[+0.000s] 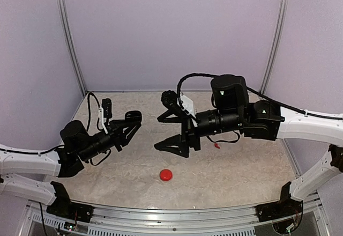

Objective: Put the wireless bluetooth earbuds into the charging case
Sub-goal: Close the charging case with the earbuds, then place the charging case with the earbuds at the center of the board.

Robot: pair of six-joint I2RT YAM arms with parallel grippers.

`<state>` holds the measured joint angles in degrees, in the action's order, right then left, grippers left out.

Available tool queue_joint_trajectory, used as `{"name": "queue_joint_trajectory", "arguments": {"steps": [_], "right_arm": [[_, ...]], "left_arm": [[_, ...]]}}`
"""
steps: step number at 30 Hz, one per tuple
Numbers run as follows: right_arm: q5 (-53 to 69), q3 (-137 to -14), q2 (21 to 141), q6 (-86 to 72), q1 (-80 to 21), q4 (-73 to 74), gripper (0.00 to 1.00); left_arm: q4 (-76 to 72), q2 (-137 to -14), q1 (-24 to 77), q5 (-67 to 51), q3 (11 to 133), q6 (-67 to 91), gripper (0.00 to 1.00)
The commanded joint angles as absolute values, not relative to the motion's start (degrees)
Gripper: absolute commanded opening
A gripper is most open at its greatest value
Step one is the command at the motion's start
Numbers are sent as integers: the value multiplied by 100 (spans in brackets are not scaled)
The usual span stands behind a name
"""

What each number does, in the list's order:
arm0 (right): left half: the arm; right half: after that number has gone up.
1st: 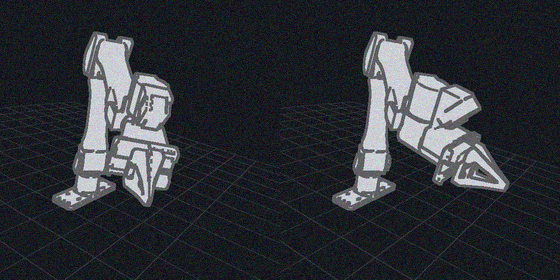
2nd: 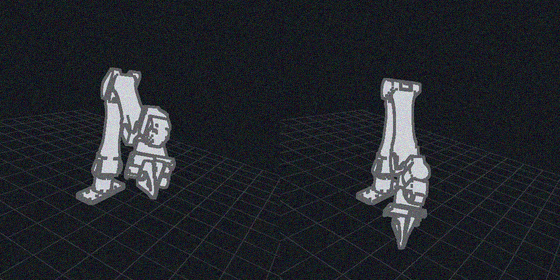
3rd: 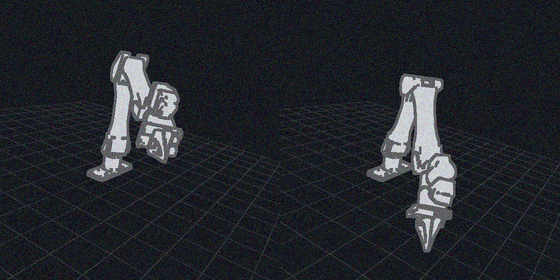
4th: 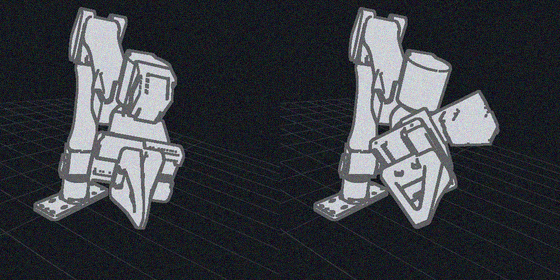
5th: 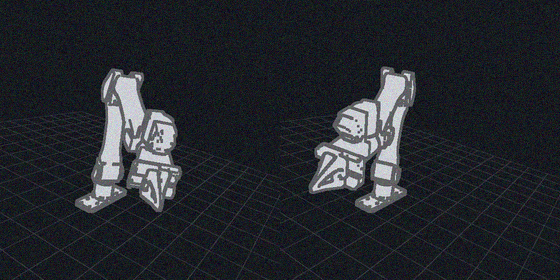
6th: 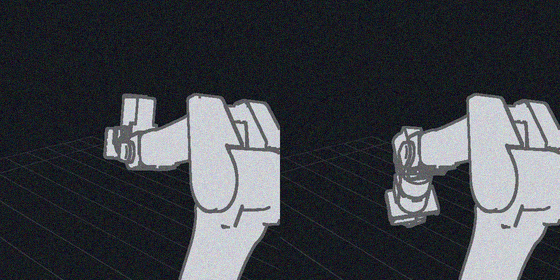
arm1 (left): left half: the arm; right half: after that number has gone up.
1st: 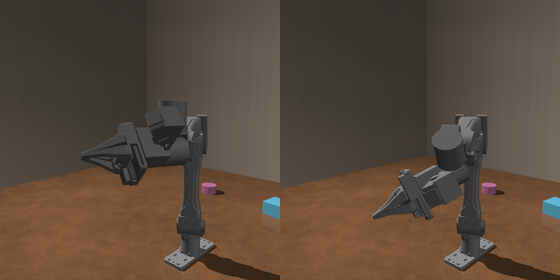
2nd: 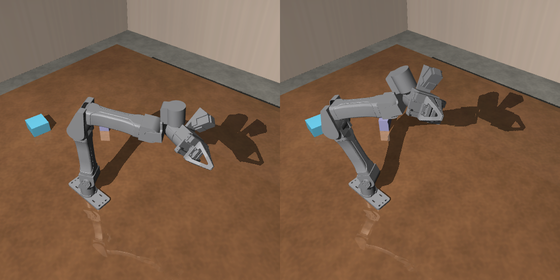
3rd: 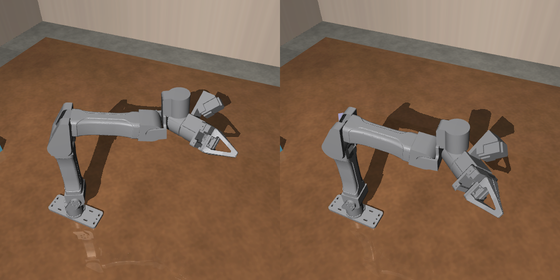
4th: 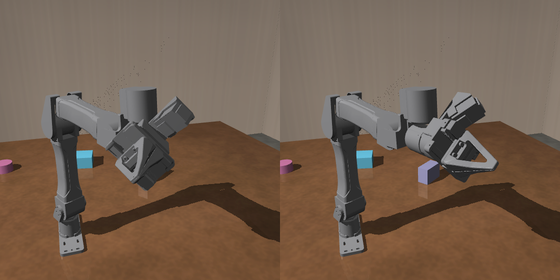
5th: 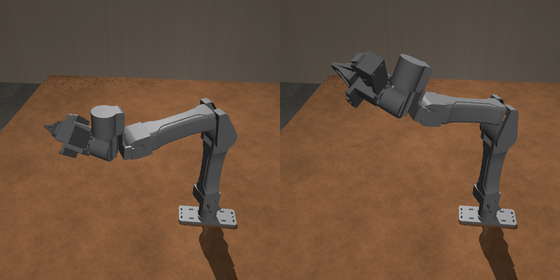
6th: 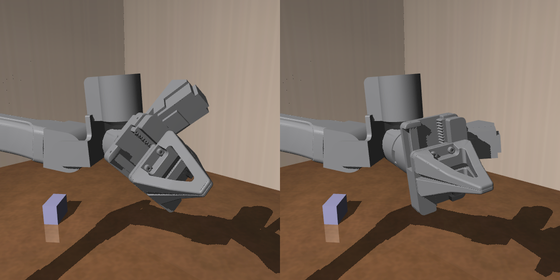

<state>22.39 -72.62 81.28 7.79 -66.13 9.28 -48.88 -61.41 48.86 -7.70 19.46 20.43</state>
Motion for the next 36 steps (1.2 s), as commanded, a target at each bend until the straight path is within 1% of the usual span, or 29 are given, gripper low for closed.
{"name": "queue_joint_trajectory", "arguments": {"steps": [1,2,3,8,12,15,18,26,29,36], "right_arm": [[607,-6702,7692,347,-6511,74,92],[399,-6583,7610,295,-6506,18,97],[210,-6469,7546,249,-6504,-163,99],[-617,-6098,7319,172,-6478,-425,99],[-940,-5521,7012,226,-6449,-1025,99],[-878,-5334,6902,-62,-6282,-961,99],[-605,-5296,6874,-346,-6049,-740,100],[-311,-4932,6568,-485,-5837,-852,100],[-227,-4856,6510,-529,-5787,-864,99],[-89,-4837,6555,-577,-5698,-837,99]], "left_arm": [[-3755,-6260,4163,-57,2563,2549,8],[-3598,-6314,3961,52,2673,2666,9],[-3434,-6377,3714,167,2777,2766,9],[-2733,-7146,2639,-117,3537,3055,4],[-2362,-8057,2176,-270,4107,3096,4],[-2116,-8745,1924,-499,4599,3118,4],[-1955,-9468,1768,-775,5089,3159,4],[-1356,-11136,1712,-1139,6506,3197,6],[-1218,-11513,1722,-1241,6766,3237,8],[-982,-11928,1718,-1368,7035,3276,11]]}}
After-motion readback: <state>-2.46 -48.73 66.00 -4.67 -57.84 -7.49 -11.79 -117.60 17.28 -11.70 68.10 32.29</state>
